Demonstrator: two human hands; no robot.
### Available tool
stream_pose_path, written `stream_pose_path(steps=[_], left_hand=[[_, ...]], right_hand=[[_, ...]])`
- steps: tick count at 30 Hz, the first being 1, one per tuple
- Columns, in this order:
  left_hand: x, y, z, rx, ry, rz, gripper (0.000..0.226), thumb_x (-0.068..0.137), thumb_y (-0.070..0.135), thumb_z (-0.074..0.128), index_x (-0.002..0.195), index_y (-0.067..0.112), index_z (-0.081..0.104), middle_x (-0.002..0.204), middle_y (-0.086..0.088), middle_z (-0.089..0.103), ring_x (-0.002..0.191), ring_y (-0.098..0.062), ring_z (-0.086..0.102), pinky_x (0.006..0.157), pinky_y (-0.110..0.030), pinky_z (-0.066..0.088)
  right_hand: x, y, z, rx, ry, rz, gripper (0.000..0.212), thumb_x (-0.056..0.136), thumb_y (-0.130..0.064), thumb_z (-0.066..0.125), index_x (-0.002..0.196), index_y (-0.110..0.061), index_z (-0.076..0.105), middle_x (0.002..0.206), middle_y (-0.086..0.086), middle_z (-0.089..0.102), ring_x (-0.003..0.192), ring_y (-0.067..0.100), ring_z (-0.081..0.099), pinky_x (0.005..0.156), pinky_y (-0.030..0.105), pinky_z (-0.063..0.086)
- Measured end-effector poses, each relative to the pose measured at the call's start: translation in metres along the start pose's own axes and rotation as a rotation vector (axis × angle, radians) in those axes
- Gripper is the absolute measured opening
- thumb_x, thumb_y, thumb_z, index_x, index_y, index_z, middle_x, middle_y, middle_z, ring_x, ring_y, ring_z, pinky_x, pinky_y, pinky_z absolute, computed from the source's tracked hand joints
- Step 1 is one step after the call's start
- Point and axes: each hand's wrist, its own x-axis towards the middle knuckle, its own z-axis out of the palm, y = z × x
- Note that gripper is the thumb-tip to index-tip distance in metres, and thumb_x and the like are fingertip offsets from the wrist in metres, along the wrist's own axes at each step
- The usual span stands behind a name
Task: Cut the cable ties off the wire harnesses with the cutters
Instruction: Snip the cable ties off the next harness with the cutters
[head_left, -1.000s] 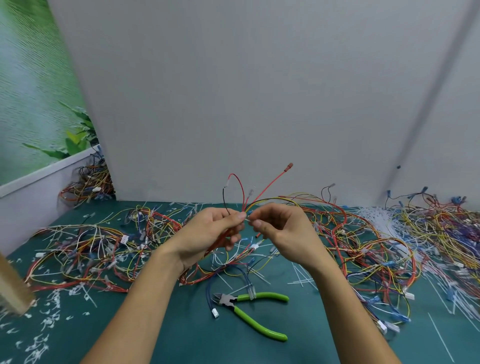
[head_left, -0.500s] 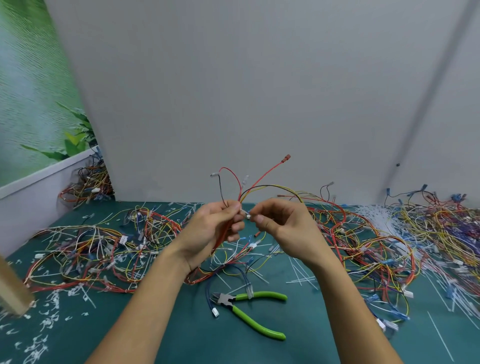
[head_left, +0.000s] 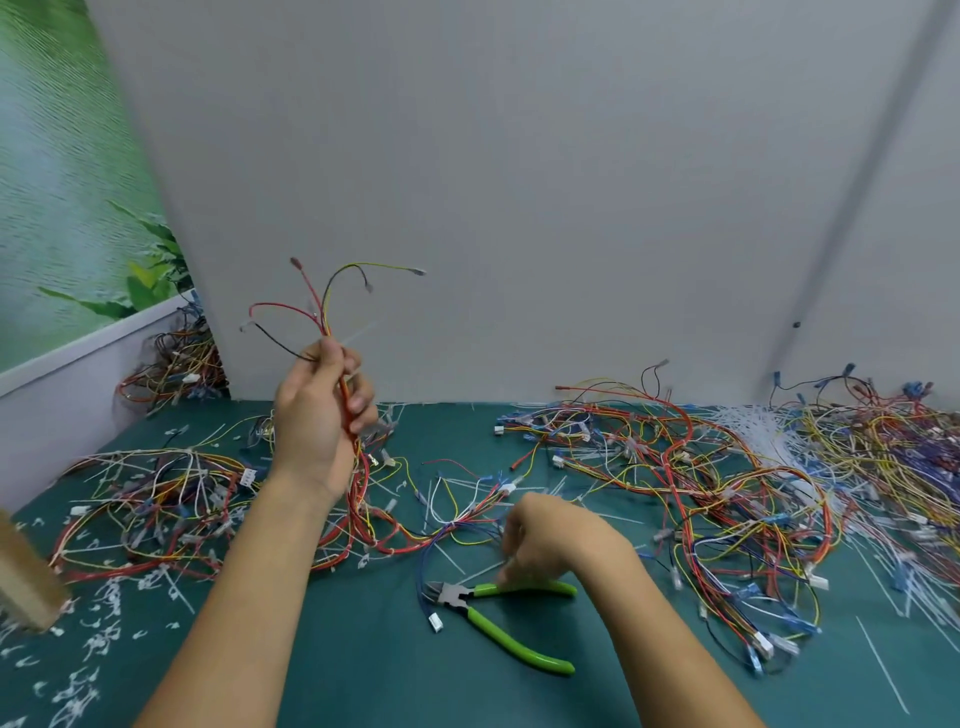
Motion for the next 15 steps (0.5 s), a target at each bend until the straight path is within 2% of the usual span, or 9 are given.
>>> stream_pose_path(steps=[2,4,8,10,13,15], left_hand=[[-0.001,0.000,0.000,0.008,0.012,0.004,0.026,0.108,0.024,0.043,0.083,0.021,0.047,0.076,0.006,0.047,0.052,-0.009,0.032,0.041,-0.021,0.025],[-0.002,-0.002,0.002,0.015,0.013,0.000,0.027,0.108,0.024,0.043,0.081,0.020,0.047,0.075,0.007,0.048,0.051,-0.009,0.032,0.040,-0.020,0.026],[-0.003,-0.005,0.004,0.027,-0.009,0.005,0.029,0.108,0.025,0.044,0.080,0.019,0.049,0.073,0.007,0.049,0.050,-0.009,0.031,0.041,-0.020,0.025],[-0.003,-0.007,0.003,0.032,-0.021,0.011,0.031,0.108,0.024,0.044,0.078,0.020,0.051,0.072,0.007,0.050,0.049,-0.009,0.031,0.041,-0.020,0.026],[-0.002,-0.008,0.003,0.032,-0.031,0.022,0.033,0.108,0.023,0.044,0.075,0.021,0.052,0.072,0.007,0.050,0.049,-0.010,0.031,0.041,-0.020,0.026],[-0.001,-0.009,0.001,0.033,-0.024,0.028,0.031,0.107,0.023,0.045,0.077,0.020,0.051,0.074,0.006,0.049,0.049,-0.010,0.031,0.041,-0.020,0.025]], right_hand=[[0.004,0.002,0.006,0.005,0.051,0.042,0.022,0.080,-0.028,0.083,0.098,-0.017,0.077,0.107,0.007,0.072,0.097,0.024,0.071,0.077,0.031,0.056],[0.009,0.005,0.010,0.018,0.109,0.063,0.019,0.082,-0.025,0.080,0.098,-0.015,0.077,0.111,0.010,0.071,0.102,0.026,0.069,0.082,0.033,0.056],[0.017,0.007,0.013,0.064,0.199,0.089,0.034,0.084,-0.033,0.081,0.113,-0.018,0.071,0.124,0.008,0.066,0.113,0.029,0.064,0.093,0.036,0.054],[0.020,0.008,0.015,0.071,0.194,0.091,0.029,0.084,-0.033,0.081,0.108,-0.020,0.072,0.121,0.007,0.066,0.110,0.028,0.066,0.091,0.035,0.054],[0.024,0.010,0.019,0.061,0.191,0.066,0.012,0.089,-0.020,0.070,0.099,-0.020,0.075,0.116,0.010,0.071,0.105,0.031,0.068,0.091,0.037,0.056],[0.026,0.012,0.018,0.069,0.224,0.064,0.016,0.090,-0.016,0.061,0.099,-0.018,0.075,0.115,0.011,0.070,0.104,0.034,0.067,0.090,0.039,0.057]])
